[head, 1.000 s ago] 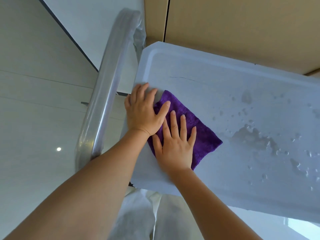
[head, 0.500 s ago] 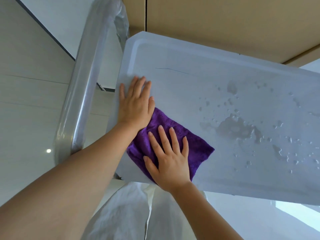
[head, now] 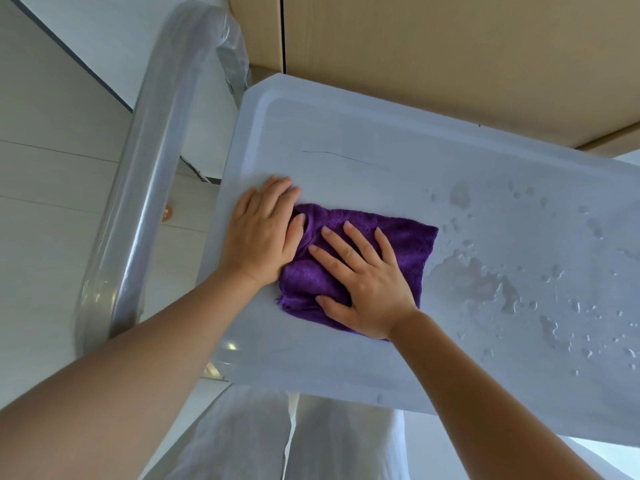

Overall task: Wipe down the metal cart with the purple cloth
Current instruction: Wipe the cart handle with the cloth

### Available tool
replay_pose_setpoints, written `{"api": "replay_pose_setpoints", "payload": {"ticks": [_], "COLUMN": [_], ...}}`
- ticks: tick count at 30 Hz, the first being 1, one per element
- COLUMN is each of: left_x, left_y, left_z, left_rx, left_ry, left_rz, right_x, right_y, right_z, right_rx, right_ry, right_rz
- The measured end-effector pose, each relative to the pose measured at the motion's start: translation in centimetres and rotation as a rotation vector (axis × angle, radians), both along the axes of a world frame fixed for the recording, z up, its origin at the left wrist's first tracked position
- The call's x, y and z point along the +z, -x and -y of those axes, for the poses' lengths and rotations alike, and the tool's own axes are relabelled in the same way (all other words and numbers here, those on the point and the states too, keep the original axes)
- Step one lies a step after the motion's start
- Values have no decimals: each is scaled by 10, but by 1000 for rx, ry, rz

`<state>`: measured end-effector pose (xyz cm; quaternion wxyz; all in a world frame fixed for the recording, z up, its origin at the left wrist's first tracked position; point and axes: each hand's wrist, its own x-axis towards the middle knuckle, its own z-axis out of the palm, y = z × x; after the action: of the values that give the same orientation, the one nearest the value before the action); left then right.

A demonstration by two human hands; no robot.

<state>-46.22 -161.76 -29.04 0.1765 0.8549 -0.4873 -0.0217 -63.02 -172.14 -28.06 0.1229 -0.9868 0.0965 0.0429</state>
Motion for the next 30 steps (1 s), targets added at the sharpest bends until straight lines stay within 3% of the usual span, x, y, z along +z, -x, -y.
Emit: {"api": "replay_pose_setpoints", "payload": {"ticks": [17,30], "left_x": [-1,-3], "left_y": [4,5], "left_z": [10,13], "left_rx": [39,64], "left_ry": [-152,-149], "left_rz": [96,95], "right_x": [2,1], "right_y": [-62,-101], "right_z": [90,116], "right_rx": [-92,-536], "right_ry": [28,60], "right_rz": [-54,-60]}}
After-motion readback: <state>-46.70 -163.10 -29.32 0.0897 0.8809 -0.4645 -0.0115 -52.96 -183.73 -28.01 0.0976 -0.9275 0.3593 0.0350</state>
